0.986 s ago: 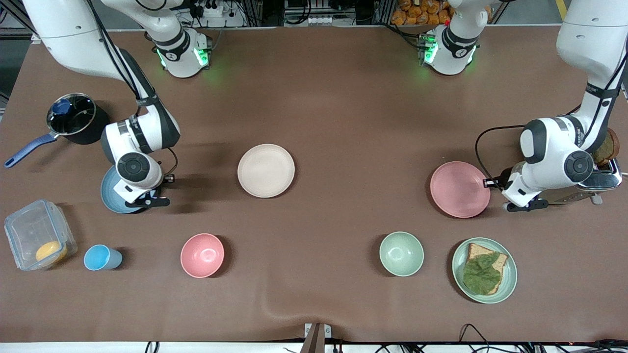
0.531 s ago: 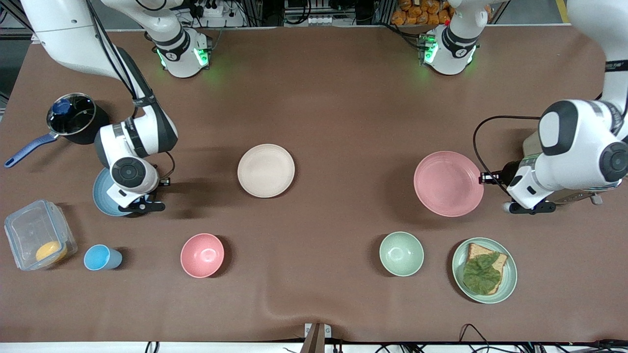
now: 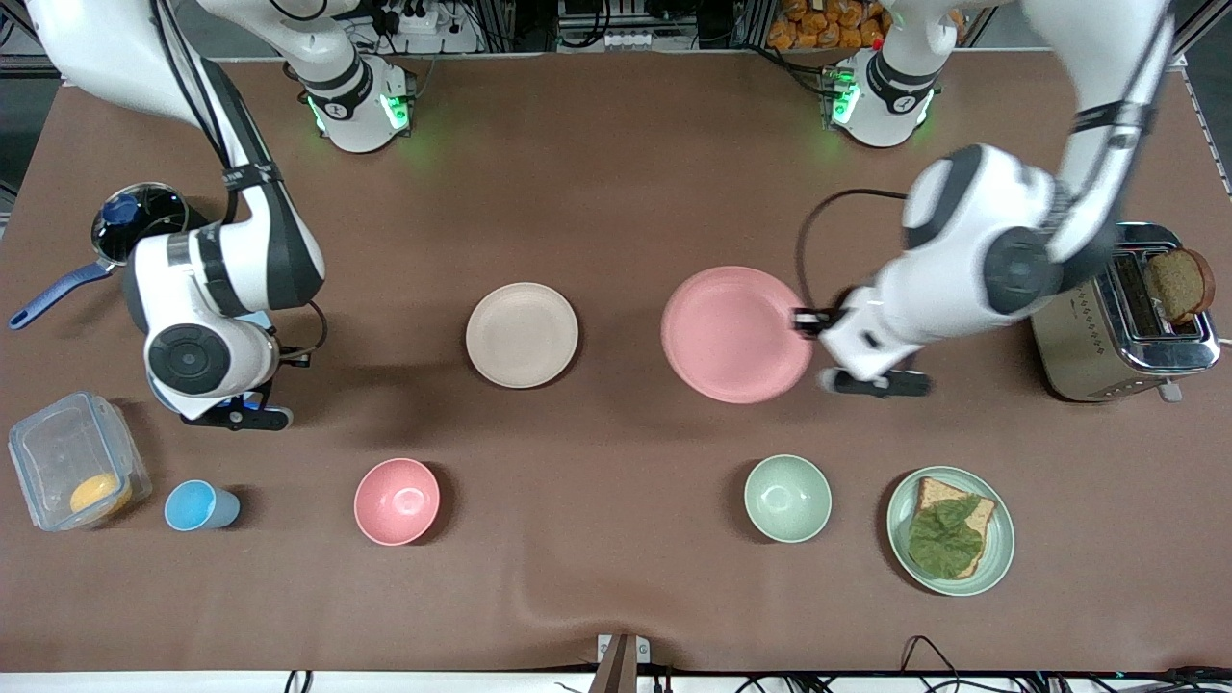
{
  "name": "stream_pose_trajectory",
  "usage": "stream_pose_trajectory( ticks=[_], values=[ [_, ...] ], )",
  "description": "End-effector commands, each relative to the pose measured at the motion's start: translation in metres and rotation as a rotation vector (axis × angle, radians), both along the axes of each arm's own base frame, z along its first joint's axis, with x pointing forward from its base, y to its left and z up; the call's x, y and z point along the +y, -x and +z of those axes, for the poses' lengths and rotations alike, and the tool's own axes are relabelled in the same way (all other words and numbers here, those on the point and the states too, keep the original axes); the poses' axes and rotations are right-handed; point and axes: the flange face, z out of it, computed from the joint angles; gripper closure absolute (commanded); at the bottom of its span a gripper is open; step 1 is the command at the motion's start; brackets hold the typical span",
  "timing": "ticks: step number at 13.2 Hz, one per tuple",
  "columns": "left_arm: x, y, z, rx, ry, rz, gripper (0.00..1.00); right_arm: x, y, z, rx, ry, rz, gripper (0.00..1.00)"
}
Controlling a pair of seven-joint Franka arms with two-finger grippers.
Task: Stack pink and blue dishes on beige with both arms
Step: 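Lift the pink plate with the left gripper and carry it onto the beige plate, then lower the pink plate onto the beige plate and open the left gripper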
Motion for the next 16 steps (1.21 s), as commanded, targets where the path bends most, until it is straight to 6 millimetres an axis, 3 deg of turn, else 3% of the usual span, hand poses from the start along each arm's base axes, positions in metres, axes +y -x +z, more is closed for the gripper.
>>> stream_pose_trajectory(
  ticks=[1, 3, 6, 13, 16],
  values=[
    [-0.087, 0.006, -0.026, 0.014, 0.055, 0.095, 1.0, -0.009, -0.01, 0.038, -0.005, -0.043, -0.015, 1.0],
    [-0.153, 0.027, -0.058, 0.027, 0.071, 0.168, 1.0, -0.008, -0.013, 0.051, -0.012, -0.05, -0.022, 1.0],
    [-0.204, 0.05, -0.099, 0.0, 0.069, 0.18, 1.0, -0.002, -0.012, 0.05, -0.008, -0.093, -0.052, 1.0],
    [-0.253, 0.086, -0.17, -0.034, 0.048, 0.219, 1.0, 0.013, -0.009, 0.049, -0.004, -0.115, -0.086, 1.0],
    [-0.262, 0.093, -0.179, -0.037, 0.058, 0.231, 1.0, 0.014, -0.008, 0.048, 0.001, -0.116, -0.088, 1.0]
  ],
)
